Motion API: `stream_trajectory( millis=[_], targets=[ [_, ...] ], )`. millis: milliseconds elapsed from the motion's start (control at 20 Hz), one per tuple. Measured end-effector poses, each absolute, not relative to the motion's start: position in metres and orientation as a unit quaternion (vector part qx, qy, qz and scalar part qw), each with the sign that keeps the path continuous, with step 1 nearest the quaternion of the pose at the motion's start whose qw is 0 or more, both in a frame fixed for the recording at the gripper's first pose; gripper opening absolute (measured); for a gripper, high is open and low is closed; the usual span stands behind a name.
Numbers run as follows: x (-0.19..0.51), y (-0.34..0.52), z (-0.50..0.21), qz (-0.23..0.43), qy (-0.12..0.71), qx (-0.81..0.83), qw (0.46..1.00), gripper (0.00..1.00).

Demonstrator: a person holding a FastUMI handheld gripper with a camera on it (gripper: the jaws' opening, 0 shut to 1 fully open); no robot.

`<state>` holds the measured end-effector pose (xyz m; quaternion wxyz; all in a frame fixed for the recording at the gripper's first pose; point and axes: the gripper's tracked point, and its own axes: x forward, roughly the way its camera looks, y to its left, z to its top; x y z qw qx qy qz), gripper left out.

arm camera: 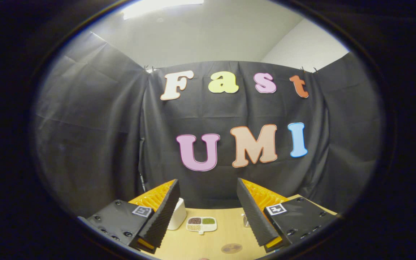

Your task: Take the bottle from table, then pour the juice into the cup, finally place the bottle on the coaster

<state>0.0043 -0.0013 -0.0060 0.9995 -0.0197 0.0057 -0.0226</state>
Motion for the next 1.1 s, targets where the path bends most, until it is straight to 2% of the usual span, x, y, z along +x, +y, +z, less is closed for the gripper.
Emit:
stream_trajectory(
  millis=[1100],
  targets=[
    [-0.068, -0.002, -0.247, -0.029, 0.216, -0.05, 0.975, 0.98]
  ],
)
